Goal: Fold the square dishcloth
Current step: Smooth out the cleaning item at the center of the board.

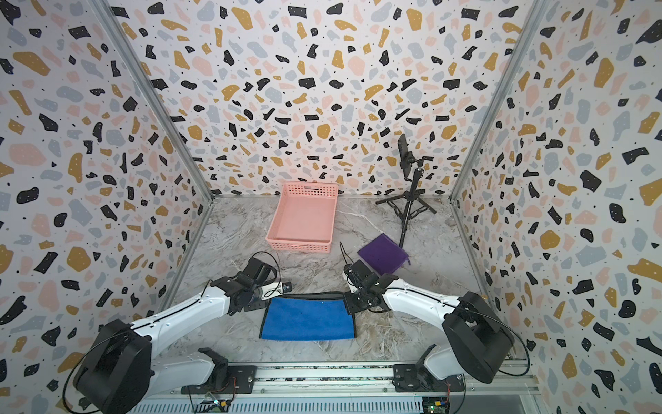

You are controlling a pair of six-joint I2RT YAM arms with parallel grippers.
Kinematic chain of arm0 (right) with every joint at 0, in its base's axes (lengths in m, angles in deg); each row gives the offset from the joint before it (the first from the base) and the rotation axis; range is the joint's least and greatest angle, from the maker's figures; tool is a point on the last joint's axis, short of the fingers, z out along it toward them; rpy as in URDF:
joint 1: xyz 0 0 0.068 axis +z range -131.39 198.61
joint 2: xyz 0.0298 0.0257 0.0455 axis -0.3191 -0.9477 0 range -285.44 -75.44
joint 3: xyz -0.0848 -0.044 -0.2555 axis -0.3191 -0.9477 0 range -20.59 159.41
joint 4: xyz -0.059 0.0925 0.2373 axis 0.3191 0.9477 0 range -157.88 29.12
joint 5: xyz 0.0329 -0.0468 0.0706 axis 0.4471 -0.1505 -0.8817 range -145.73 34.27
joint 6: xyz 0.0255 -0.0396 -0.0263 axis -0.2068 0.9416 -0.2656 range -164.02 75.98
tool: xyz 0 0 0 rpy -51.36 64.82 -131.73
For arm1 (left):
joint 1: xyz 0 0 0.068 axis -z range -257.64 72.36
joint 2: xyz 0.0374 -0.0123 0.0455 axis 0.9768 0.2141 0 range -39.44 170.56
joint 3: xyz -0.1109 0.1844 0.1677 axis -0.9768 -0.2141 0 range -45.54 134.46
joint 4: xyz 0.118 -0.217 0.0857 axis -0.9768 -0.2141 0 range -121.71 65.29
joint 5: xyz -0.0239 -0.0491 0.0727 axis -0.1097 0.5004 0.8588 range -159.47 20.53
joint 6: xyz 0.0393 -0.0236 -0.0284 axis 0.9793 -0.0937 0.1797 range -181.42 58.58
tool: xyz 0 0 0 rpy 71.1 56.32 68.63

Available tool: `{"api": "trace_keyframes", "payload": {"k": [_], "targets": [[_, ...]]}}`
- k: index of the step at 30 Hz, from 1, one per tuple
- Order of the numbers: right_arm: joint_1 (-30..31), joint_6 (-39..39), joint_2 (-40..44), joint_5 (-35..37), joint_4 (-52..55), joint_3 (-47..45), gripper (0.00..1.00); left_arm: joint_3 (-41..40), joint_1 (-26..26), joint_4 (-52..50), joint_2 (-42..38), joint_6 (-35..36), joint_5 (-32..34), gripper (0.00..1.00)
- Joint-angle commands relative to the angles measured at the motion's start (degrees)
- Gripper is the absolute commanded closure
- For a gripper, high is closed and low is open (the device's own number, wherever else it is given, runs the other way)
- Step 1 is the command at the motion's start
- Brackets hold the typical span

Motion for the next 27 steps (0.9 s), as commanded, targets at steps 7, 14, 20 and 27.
{"api": "trace_keyframes", "payload": {"k": [7, 14, 20, 27], "targets": [[-0.19, 2.19, -3.08, 2.94, 0.1, 4.2, 1.0, -1.64, -0.44, 4.54, 0.02, 0.78, 3.51, 1.0], [-0.63, 2.31, -9.11, 11.73, -0.4, 5.53, 0.81, -2.73, -0.42, 7.82, 5.3, 1.55, 6.95, 0.97], [-0.63, 1.11, 1.1, 15.01, -1.07, 2.4, 0.49, 0.22, -0.54, 1.48, -0.1, 0.66, 5.25, 0.7], [2.84, -0.96, 9.6, 8.09, -0.91, -1.38, 0.59, 4.58, 2.83, -15.19, -11.42, -3.78, -4.57, 0.41]]}}
